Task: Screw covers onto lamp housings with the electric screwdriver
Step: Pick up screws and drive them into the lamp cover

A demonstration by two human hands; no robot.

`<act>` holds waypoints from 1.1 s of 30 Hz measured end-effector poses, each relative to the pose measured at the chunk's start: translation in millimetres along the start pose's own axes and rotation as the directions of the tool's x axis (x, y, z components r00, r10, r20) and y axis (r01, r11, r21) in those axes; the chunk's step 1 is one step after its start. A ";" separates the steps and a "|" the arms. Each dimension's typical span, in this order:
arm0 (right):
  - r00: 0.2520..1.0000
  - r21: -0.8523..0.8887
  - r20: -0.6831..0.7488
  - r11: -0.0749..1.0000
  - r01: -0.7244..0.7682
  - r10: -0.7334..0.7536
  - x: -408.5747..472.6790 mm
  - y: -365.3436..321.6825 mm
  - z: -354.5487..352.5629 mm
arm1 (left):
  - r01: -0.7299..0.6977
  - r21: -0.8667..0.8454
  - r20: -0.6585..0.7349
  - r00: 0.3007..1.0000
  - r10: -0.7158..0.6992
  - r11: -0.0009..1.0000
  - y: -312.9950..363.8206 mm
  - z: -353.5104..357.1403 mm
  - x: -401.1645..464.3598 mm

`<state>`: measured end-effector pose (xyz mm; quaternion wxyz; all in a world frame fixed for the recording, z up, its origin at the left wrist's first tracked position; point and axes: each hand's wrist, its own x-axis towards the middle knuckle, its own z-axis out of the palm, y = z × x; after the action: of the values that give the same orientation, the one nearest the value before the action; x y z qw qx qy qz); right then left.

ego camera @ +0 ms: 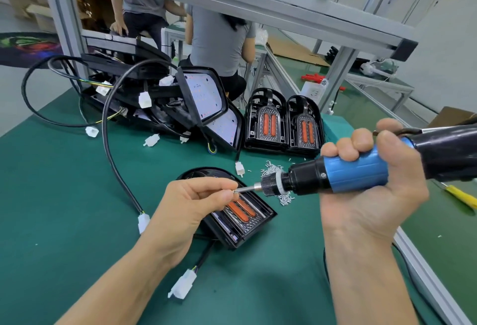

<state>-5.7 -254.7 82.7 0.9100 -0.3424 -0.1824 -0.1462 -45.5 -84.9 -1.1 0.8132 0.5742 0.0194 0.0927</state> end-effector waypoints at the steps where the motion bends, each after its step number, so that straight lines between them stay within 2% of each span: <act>1: 1.000 -0.010 0.022 1.000 -0.014 0.014 -0.2 0.8 -0.6 | -0.025 0.059 -0.017 1.000 0.026 0.998 -0.2 -1.7 -0.4; 3: 0.996 -0.031 0.067 0.998 -0.051 0.053 -3.0 3.4 -3.2 | -0.077 0.270 -0.064 0.993 0.097 0.960 -4.0 -8.4 -1.4; 6: 0.990 -0.093 0.087 0.990 -0.101 0.110 -11.7 10.0 -10.1 | -0.145 0.616 -0.049 0.974 0.222 0.774 -14.5 -18.6 -2.9; 10: 0.981 -0.173 0.086 0.973 -0.156 0.172 -22.7 22.1 -16.6 | -0.209 0.789 0.055 0.960 0.273 0.578 -34.6 -25.0 -3.2; 18: 0.974 -0.219 0.110 0.960 -0.173 0.200 -28.4 32.1 -21.9 | -0.262 0.873 0.079 0.909 0.409 0.412 -51.6 -16.9 0.0; 28: 0.965 -0.252 0.192 0.960 -0.126 0.177 -27.4 34.0 -21.2 | -0.270 0.873 0.086 0.904 0.418 0.406 -53.8 -17.7 4.7; 33: 0.965 -0.254 0.180 0.957 -0.142 0.191 -27.7 34.4 -20.5 | -0.261 0.877 0.078 0.906 0.415 0.404 -56.6 -19.2 5.7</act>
<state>-12.2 -239.8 36.8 0.8480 -0.4765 -0.2256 -0.0540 -35.3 -84.4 -60.2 0.3672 0.8882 0.0087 0.2759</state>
